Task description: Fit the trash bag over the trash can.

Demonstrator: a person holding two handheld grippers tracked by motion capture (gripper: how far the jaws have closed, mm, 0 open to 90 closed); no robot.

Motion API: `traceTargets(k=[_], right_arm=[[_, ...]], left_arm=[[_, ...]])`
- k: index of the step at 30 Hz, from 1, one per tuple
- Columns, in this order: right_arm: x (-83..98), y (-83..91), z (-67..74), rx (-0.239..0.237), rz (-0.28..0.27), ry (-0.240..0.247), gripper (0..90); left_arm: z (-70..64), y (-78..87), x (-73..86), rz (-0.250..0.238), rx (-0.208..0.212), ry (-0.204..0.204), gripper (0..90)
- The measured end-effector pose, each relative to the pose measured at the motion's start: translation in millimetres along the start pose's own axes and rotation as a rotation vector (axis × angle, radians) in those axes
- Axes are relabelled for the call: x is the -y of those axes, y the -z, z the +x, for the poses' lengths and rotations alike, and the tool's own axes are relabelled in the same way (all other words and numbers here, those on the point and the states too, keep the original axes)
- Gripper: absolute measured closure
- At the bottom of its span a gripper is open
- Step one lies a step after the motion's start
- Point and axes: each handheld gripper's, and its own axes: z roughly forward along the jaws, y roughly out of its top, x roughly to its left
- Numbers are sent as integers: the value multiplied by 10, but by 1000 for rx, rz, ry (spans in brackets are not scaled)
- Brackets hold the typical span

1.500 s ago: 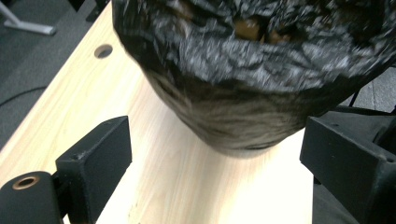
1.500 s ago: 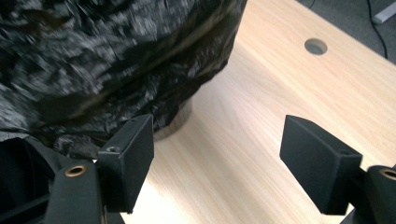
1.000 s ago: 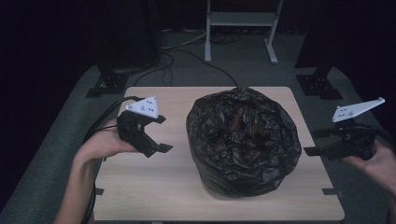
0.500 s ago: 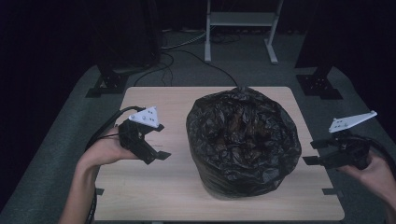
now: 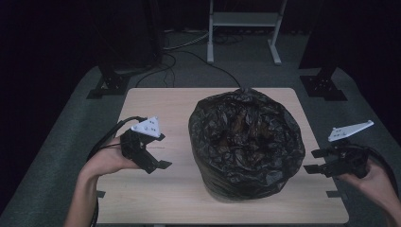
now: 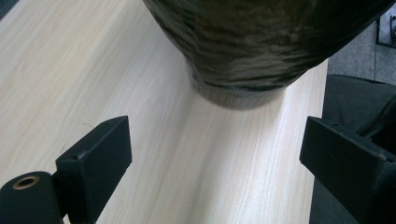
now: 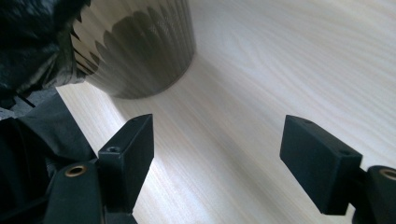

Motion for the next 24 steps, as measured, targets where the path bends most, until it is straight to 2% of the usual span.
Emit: traceTargets(k=[16, 24], right_arm=[[169, -166, -55, 2, 19, -40, 252], [322, -214, -96, 8, 20, -72, 252]], left_arm=[[-16, -126, 120, 40, 8, 20, 82], [-53, -156, 179, 54, 11, 24, 82]])
